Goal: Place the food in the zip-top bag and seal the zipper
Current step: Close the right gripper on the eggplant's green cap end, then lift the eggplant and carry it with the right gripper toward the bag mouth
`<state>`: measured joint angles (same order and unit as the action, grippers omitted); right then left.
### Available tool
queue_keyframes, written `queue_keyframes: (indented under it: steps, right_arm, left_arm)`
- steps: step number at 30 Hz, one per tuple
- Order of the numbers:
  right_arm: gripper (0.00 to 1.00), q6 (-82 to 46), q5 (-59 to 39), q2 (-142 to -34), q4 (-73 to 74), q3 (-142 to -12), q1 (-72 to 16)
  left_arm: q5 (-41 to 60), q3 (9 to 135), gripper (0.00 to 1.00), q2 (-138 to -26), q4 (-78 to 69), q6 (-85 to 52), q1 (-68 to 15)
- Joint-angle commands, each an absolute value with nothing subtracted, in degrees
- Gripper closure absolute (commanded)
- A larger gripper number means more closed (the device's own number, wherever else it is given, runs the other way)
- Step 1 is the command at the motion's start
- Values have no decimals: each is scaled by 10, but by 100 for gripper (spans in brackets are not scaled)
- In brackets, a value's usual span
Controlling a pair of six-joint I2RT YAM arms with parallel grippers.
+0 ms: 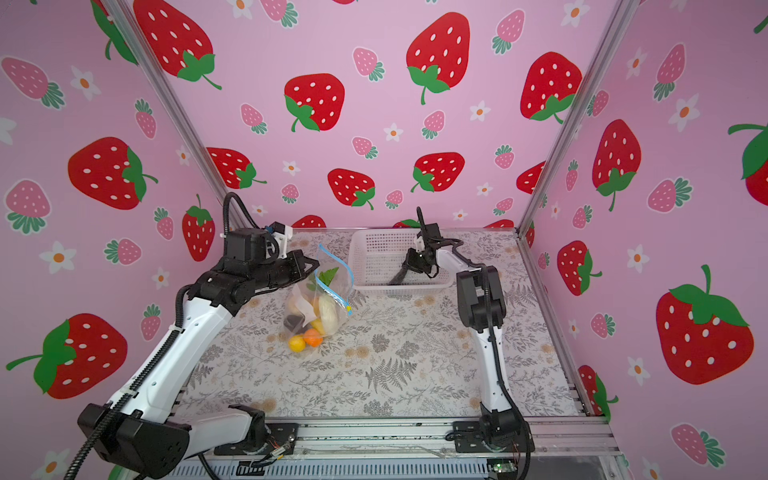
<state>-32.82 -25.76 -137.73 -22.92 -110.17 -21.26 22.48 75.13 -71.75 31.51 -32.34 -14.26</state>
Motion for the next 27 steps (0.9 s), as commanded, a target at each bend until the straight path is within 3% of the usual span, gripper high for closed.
queue_keyframes:
  steps: [1, 13, 27]
  right_arm:
    - [80, -339, -267, -1362, -217, -1088, -214]
    - [87, -359, -248, -1296, -176, -1047, -214]
    - [89, -344, -221, -1233, -151, -1058, -212]
  left_arm:
    - [216, 758, 100, -709, 317, -315, -144]
    - [218, 757, 100, -714, 319, -321, -144]
    - [223, 765, 100, -730, 316, -326, -144]
